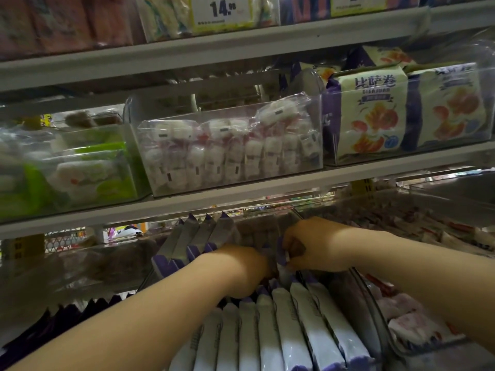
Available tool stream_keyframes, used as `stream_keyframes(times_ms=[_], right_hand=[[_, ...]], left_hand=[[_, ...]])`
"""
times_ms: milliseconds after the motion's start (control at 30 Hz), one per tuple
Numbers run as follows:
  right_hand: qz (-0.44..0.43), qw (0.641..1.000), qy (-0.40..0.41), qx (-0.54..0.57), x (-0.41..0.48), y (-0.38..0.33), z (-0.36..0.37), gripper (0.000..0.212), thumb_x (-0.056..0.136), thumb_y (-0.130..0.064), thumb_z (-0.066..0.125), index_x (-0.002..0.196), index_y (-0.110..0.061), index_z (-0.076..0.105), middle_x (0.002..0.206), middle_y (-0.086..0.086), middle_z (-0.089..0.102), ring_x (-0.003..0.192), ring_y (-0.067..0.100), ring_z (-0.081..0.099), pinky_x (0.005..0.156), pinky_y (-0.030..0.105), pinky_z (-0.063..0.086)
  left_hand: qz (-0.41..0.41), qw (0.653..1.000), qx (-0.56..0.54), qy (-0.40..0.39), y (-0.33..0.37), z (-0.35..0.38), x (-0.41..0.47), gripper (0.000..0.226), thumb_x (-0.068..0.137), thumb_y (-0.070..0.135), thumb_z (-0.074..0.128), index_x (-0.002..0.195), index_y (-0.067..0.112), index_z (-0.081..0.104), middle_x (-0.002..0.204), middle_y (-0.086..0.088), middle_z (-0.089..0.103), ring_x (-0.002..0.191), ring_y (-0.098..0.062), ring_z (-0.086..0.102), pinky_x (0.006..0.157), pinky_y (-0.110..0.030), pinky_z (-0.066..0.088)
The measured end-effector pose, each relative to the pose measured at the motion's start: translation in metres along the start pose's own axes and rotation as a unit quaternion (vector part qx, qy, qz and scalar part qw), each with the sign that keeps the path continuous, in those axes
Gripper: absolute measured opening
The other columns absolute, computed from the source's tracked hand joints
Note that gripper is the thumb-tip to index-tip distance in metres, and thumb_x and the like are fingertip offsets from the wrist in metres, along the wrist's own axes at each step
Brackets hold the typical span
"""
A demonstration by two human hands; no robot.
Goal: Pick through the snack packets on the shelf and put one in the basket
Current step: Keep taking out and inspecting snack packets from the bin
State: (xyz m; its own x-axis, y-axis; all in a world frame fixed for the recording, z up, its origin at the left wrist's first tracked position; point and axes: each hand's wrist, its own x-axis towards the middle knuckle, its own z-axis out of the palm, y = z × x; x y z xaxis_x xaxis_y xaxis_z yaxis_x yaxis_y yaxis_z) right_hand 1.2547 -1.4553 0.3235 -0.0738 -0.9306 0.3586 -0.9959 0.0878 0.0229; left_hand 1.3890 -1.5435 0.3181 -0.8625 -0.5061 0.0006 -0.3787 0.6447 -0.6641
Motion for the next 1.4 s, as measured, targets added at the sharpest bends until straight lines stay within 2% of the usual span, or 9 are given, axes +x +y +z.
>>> stream_keyframes(times_ms=[167,233,333,500,567,700,933,1100,1400], right_hand=[[-0.018,0.998,-0.045,-0.026,0.003,-0.003,-0.005,0.03,0.091,-0.019,0.054,0.119,-0.024,0.064,0.119,0.002,0.066,0.104,0.022,0.061,0.078,0.024,0.042],[-0.026,0.997,-0.064,-0.03,0.004,-0.003,-0.007,0.036,0.092,-0.013,0.048,0.124,-0.025,0.061,0.126,0.003,0.063,0.109,0.024,0.058,0.085,0.025,0.044],[-0.024,0.997,-0.077,-0.012,0.003,-0.002,-0.011,0.039,0.092,-0.007,0.045,0.126,-0.02,0.061,0.127,0.003,0.062,0.112,0.023,0.057,0.084,0.024,0.041],[0.002,0.997,0.044,0.065,-0.01,0.008,-0.011,0.024,0.093,-0.018,0.053,0.11,-0.015,0.071,0.114,0.005,0.069,0.106,0.019,0.062,0.091,0.024,0.045],[0.007,0.991,0.099,0.09,-0.019,0.018,-0.011,0.025,0.093,-0.019,0.057,0.113,-0.018,0.072,0.116,0.0,0.069,0.106,0.014,0.061,0.086,0.016,0.041],[0.022,0.988,0.101,0.117,-0.033,0.037,-0.012,0.028,0.094,-0.033,0.059,0.118,-0.023,0.069,0.116,-0.001,0.07,0.106,0.015,0.062,0.093,0.029,0.047],[0.014,0.982,0.118,0.146,-0.037,0.042,-0.003,0.028,0.096,-0.039,0.054,0.12,-0.032,0.067,0.118,-0.006,0.07,0.108,0.01,0.062,0.096,0.026,0.045],[0.004,0.981,0.124,0.147,-0.036,0.044,0.001,0.03,0.097,-0.039,0.051,0.122,-0.031,0.066,0.125,-0.006,0.066,0.116,0.01,0.058,0.099,0.024,0.042],[0.0,0.983,0.119,0.14,-0.038,0.044,0.002,0.035,0.099,-0.04,0.047,0.129,-0.029,0.061,0.131,-0.005,0.063,0.12,0.013,0.055,0.099,0.024,0.041]], left_hand=[[-0.015,1.0,-0.013,0.01,0.0,-0.001,-0.006,0.038,0.097,0.007,0.049,0.134,0.013,0.052,0.131,-0.013,0.057,0.114,-0.033,0.057,0.078,-0.033,0.039],[-0.065,0.991,-0.08,0.087,-0.01,-0.006,-0.01,0.037,0.095,0.006,0.049,0.129,0.019,0.058,0.125,-0.01,0.061,0.11,-0.031,0.06,0.081,-0.036,0.047],[-0.08,0.931,-0.223,0.277,-0.012,-0.009,-0.014,0.035,0.093,0.009,0.047,0.118,0.027,0.065,0.122,-0.004,0.063,0.11,-0.027,0.06,0.09,-0.038,0.051],[0.038,0.862,-0.33,0.382,0.006,0.007,-0.003,0.021,0.091,0.018,0.051,0.102,0.019,0.07,0.11,0.0,0.061,0.1,-0.021,0.059,0.086,-0.038,0.049],[0.061,0.861,-0.338,0.375,0.004,0.012,0.001,0.023,0.09,0.025,0.049,0.101,0.023,0.069,0.107,0.004,0.064,0.097,-0.016,0.061,0.084,-0.038,0.051],[0.069,0.889,-0.324,0.315,0.013,0.013,0.006,0.024,0.087,0.039,0.039,0.096,0.031,0.059,0.094,0.006,0.067,0.085,-0.015,0.061,0.075,-0.038,0.053],[0.085,0.926,-0.265,0.256,0.013,-0.001,0.021,0.026,0.092,0.022,0.06,0.114,0.032,0.07,0.125,0.001,0.065,0.113,-0.023,0.06,0.093,-0.035,0.049],[0.09,0.943,-0.234,0.218,0.018,-0.009,0.033,0.028,0.088,0.021,0.064,0.114,0.031,0.071,0.123,0.001,0.066,0.111,-0.024,0.06,0.094,-0.037,0.05],[0.103,0.913,-0.297,0.261,0.02,0.003,0.039,0.023,0.083,0.011,0.063,0.1,0.02,0.076,0.109,-0.001,0.072,0.101,-0.02,0.063,0.086,-0.035,0.049]])
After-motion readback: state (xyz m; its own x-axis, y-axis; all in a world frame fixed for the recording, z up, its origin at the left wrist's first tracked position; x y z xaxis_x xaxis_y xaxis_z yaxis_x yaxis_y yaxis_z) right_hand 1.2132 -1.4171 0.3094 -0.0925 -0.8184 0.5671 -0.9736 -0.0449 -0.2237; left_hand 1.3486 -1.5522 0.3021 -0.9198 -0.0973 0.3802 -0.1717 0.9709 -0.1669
